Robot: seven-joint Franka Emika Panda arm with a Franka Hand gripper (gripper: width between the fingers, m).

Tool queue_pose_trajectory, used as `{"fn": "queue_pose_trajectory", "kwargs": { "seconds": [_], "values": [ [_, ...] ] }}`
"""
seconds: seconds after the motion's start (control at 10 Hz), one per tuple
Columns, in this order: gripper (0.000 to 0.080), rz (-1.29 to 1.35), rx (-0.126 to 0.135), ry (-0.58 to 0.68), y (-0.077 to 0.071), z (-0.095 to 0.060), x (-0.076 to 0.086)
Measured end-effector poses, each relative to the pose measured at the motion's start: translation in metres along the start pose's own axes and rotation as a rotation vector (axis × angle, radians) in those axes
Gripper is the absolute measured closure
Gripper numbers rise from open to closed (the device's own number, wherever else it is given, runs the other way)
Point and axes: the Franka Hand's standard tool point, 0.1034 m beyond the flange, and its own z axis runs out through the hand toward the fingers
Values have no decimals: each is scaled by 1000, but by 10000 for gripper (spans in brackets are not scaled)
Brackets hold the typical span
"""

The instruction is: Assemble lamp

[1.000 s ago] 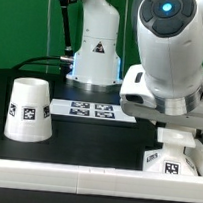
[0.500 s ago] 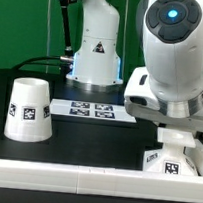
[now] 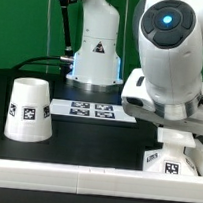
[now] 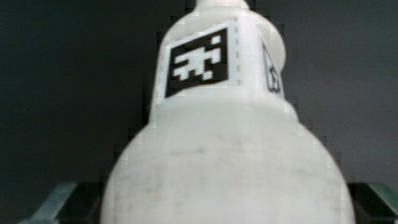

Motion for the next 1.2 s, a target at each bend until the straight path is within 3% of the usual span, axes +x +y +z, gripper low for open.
{"fn": "queue_pose_trajectory", "kwargs": {
  "seconds": [0.2,0.3,0.5,0.7,0.8,1.0,1.1,1.2],
  "values": [
    [222,-12,-3,7,5,-7,4],
    [222,-42,-12,14,10,-18,6],
    [222,-73,-1,30,23,-46,9],
    [220,-96,29,48,35,-84,13],
    [220,-93,31,87,34,-93,17],
    [220,-96,36,138,31,-91,23],
    [220,-127,37,247,31,-92,31],
    [220,-166,4,307,41,-82,32]
  ]
}}
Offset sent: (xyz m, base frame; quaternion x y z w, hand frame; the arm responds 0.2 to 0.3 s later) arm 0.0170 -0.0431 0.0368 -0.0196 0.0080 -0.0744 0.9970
